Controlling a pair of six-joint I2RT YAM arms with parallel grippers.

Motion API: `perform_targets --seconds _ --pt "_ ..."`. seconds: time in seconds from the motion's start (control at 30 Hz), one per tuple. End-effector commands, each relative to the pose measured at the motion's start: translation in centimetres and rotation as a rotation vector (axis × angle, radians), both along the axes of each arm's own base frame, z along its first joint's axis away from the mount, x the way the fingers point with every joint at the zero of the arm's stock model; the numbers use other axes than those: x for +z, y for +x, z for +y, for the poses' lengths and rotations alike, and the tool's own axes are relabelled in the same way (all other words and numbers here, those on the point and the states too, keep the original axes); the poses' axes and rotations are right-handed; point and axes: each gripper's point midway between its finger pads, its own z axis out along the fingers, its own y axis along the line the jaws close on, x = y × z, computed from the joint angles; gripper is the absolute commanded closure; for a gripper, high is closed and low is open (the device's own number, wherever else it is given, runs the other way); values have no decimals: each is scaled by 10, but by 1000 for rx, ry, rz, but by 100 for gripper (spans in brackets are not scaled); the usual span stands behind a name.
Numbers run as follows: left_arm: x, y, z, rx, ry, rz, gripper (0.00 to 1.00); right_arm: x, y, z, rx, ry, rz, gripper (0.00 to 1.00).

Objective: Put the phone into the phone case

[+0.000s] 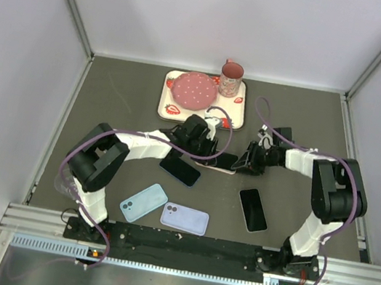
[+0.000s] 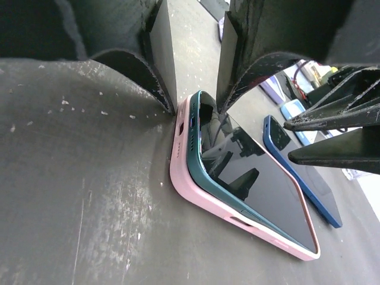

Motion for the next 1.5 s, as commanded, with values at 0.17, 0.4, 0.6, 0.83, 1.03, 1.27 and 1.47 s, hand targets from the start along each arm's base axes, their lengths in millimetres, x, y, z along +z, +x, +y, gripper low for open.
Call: perform_targets --seconds 0.17,0.4,0.6,0.83,1.03,1.27,1.47 --pt "20 7 -11 -19 -56 -54 64 -21 -1 -10 4 -115 29 74" --pt "21 8 -11 -16 -53 -59 64 -36 -6 -15 42 -299 27 77" --pt "23 9 -10 -11 -50 -69 64 -51 -10 -23 62 -404 65 77" --pt "28 10 -9 -12 -48 -81 64 -64 -15 -27 94 -526 84 77" --pt "27 11 -12 -18 -49 -79 64 -71 -18 -35 115 -619 90 77" --pt "29 10 -14 -23 -43 -89 64 -76 -22 -34 164 -710 88 76" --pt "28 10 -16 -25 -37 -93 64 -74 -23 -33 182 -737 77 76"
